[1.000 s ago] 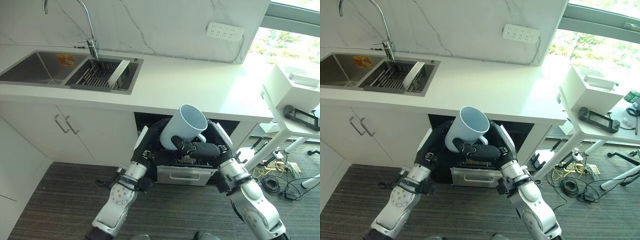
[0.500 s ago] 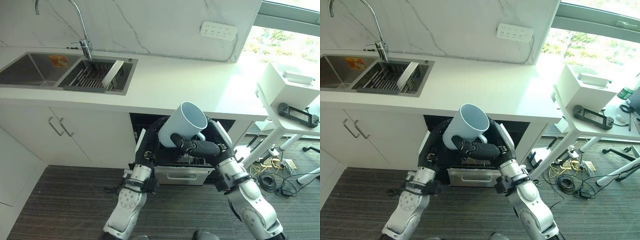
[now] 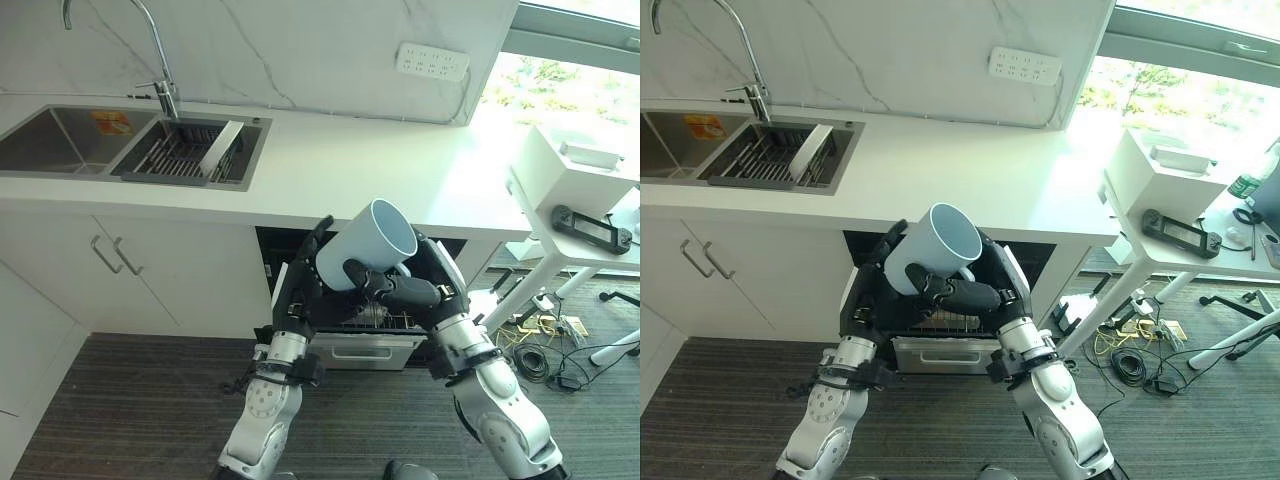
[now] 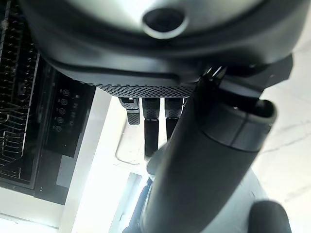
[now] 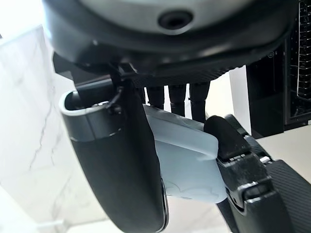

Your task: Place the dishes in the dishwasher.

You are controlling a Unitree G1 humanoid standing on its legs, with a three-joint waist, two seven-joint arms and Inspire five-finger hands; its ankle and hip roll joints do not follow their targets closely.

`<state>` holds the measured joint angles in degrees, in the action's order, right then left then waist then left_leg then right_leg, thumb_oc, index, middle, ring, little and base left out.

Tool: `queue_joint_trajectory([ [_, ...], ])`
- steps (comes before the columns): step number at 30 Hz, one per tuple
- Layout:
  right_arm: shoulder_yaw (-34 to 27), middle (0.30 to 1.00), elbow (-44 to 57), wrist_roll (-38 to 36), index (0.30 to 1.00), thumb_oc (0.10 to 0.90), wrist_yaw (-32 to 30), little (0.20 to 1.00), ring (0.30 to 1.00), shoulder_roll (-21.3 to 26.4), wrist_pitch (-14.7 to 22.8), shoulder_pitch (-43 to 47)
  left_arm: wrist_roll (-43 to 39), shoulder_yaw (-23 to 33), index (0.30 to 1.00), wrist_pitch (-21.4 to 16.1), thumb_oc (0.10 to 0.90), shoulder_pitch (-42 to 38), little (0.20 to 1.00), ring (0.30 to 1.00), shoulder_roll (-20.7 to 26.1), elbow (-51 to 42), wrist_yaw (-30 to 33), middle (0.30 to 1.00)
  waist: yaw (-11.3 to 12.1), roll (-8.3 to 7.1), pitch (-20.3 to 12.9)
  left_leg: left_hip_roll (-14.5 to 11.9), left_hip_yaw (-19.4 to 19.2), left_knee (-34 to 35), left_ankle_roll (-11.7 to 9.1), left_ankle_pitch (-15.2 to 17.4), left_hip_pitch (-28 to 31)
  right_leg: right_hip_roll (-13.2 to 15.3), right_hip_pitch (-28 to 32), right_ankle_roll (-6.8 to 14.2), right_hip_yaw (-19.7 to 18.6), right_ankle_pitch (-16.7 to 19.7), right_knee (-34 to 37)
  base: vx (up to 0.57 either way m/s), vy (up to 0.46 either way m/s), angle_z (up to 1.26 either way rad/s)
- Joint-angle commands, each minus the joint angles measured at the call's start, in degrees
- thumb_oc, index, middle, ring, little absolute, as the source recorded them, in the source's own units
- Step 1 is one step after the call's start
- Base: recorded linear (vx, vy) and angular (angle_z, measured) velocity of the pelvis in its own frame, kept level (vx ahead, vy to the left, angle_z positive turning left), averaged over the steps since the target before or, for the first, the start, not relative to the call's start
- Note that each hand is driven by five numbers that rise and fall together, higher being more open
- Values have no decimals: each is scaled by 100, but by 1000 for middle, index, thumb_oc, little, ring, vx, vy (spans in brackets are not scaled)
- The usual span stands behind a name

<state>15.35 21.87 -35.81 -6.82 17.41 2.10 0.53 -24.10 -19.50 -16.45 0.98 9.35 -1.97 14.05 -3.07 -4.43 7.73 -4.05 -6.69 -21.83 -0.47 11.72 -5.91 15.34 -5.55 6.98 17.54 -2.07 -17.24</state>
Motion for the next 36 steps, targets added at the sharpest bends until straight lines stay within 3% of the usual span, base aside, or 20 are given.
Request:
queue_joint_trajectory([
  [1,-2276,300,361,-13,300,400,-875,300,300,326,1704,194,-1152,2567,900,-751,800,11,900,900,527,517,2126,900,-25,61,-220,-309,-176,464,-168,708,763,143,-470,373,-285,-21,5,0,0,0],
  [17,-2391,300,351,69,300,400,-1064,300,300,429,1800,213,-1140,2573,900,-796,800,33,900,900,506,741,2105,900,-55,76,-239,-325,-180,464,-181,705,766,130,-490,363,-321,-20,5,2,2,1],
  [22,-2378,300,378,69,300,400,-1041,300,300,448,1747,171,-849,2458,900,-690,800,-40,900,900,743,467,1383,900,-90,92,-231,-337,-191,464,-187,695,756,109,-494,360,-347,-34,5,0,0,0],
  [23,-2373,300,380,51,300,400,-1021,300,300,472,1687,174,-415,2336,900,-618,800,-111,900,900,933,247,954,900,-108,105,-220,-345,-200,464,-188,689,751,98,-490,359,-352,-42,5,0,0,0],
  [26,-2384,300,388,16,300,400,-915,300,300,485,1625,126,438,2151,900,-422,800,-226,900,900,1368,-214,446,900,-125,172,-161,-373,-216,464,-187,714,783,59,-442,372,-364,-80,5,0,33,1],
  [32,-2404,300,289,-150,300,400,-481,300,300,510,1583,37,1475,1903,900,205,800,-574,900,900,2122,-415,-907,900,-233,276,-175,-353,-280,464,-179,649,735,49,-489,392,-400,-55,5,-17,29,-8],
  [36,-2323,300,210,-159,300,400,-325,300,300,585,1517,96,1852,1549,900,586,800,-832,900,900,2467,-277,-1358,900,-315,348,-205,-362,-363,464,-181,648,769,46,-496,410,-421,-51,5,-13,32,-12],
])
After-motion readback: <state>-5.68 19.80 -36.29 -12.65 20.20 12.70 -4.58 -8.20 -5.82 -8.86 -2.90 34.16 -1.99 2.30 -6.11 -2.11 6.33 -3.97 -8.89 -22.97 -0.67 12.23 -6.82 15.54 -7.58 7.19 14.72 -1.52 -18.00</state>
